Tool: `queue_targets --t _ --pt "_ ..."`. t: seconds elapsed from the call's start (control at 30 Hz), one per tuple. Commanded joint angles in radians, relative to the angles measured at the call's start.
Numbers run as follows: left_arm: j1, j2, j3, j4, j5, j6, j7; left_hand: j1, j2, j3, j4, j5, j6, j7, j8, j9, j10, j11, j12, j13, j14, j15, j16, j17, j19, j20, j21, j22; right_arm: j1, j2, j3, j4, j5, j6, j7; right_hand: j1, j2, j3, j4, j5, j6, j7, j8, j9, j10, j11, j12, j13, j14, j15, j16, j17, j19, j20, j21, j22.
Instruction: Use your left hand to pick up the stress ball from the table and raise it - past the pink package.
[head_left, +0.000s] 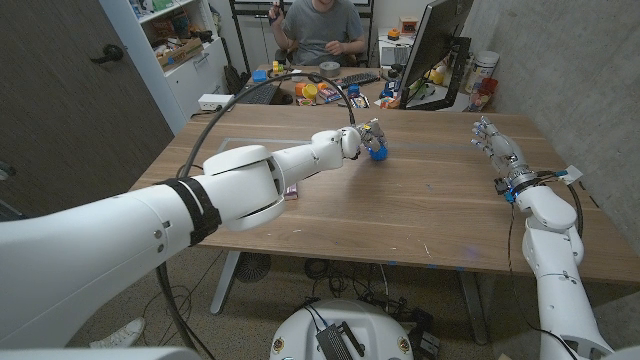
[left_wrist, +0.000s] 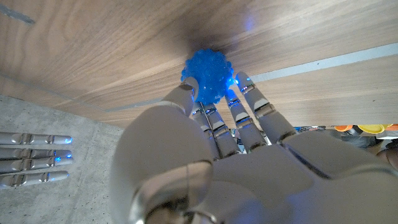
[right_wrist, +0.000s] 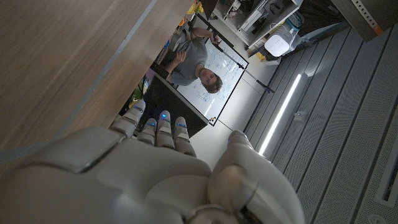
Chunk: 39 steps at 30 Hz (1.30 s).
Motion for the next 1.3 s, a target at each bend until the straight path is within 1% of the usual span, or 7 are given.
queue_targets --t 0.03,0.2,0.4,0.43,0.77,1.07,1.3 --pt "0.01 0.001 0.001 0.009 0.055 0.005 -0.004 0.042 0.009 -0.039 0.004 0.004 0.028 0.017 0.005 0.0 0.023 -0.009 -0.011 0.016 0.212 -0.186 0.209 0.267 -0.012 -0.102 0.074 0.047 0.0 0.015 0.018 -0.012 0.023 -0.015 0.016 0.011 -0.004 0.01 -0.001 -0.002 0.005 0.046 -0.004 0.002 0.001 0.002 0.003 0.005 0.005 0.002 0.003 0.003 0.007 0.0 0.002 0.005" --pt "0.005 0.001 0.024 0.009 0.085 0.005 -0.004 0.064 0.0 -0.044 0.005 0.004 0.15 0.016 0.099 0.071 0.207 0.001 0.093 0.077 0.225 -0.185 0.227 0.298 0.015 -0.087 0.092 0.03 0.003 0.02 0.023 -0.012 0.033 -0.017 0.027 0.01 -0.004 0.01 -0.001 -0.002 0.003 0.047 -0.006 0.002 -0.001 0.002 0.002 0.005 0.004 0.001 0.002 0.003 0.008 -0.001 0.002 0.005" --pt "-0.005 0.001 0.054 0.01 0.085 0.005 -0.004 0.063 -0.015 -0.048 0.006 0.005 0.205 0.015 0.176 0.151 0.252 -0.003 0.161 0.145 0.253 -0.184 0.222 0.302 0.042 -0.082 0.087 0.005 0.003 0.023 0.024 -0.017 0.031 -0.015 0.033 0.009 -0.005 0.01 0.0 -0.003 0.0 0.046 -0.007 0.002 -0.001 0.002 0.002 0.005 0.0 0.001 0.001 0.003 0.008 -0.001 0.001 0.005" --pt "-0.006 0.001 0.202 0.015 -0.089 0.005 0.144 0.063 -0.015 -0.049 0.007 0.005 0.206 0.016 0.181 0.157 0.258 -0.003 0.168 0.149 0.255 -0.184 0.221 0.302 0.043 -0.082 0.087 0.004 0.003 0.023 0.024 -0.018 0.032 -0.016 0.034 0.009 -0.006 0.01 0.0 -0.003 -0.002 0.046 -0.008 0.002 -0.001 0.001 0.002 0.005 0.0 0.0 0.001 0.003 0.008 -0.001 0.001 0.005" --pt "-0.036 0.001 0.165 0.016 -0.089 0.005 0.144 0.068 -0.022 -0.048 0.006 0.006 0.221 0.024 0.223 0.207 0.28 0.0 0.206 0.187 0.268 -0.184 0.213 0.303 0.05 -0.087 0.087 -0.004 0.001 0.022 0.017 -0.022 0.031 -0.001 0.046 0.007 -0.007 0.009 0.0 -0.004 -0.008 0.044 -0.011 0.002 -0.01 0.004 -0.002 0.004 -0.005 0.001 -0.001 0.003 0.004 -0.002 -0.001 0.005" --pt "-0.045 -0.002 -0.004 0.017 -0.028 0.005 0.144 0.068 -0.026 -0.048 0.008 0.007 0.221 0.029 0.249 0.243 0.278 0.003 0.226 0.212 0.274 -0.183 0.207 0.304 0.05 -0.083 0.087 -0.008 -0.005 0.025 0.001 -0.036 0.029 -0.007 0.053 0.004 -0.009 0.007 0.001 -0.004 -0.009 0.044 -0.012 0.001 -0.013 0.004 -0.003 0.004 -0.009 0.001 -0.001 0.003 0.002 -0.002 -0.002 0.005" --pt "-0.098 -0.004 0.052 0.017 -0.036 -0.003 -0.036 0.067 -0.028 -0.048 0.009 0.008 0.22 0.03 0.26 0.26 0.276 0.004 0.234 0.224 0.275 -0.183 0.204 0.305 0.047 -0.079 0.086 -0.009 -0.011 0.026 -0.018 -0.05 0.027 -0.009 0.06 0.002 -0.01 0.006 0.002 -0.005 -0.01 0.044 -0.012 0.001 -0.016 0.004 -0.004 0.004 -0.011 0.001 -0.001 0.003 -0.001 -0.001 -0.004 0.005"
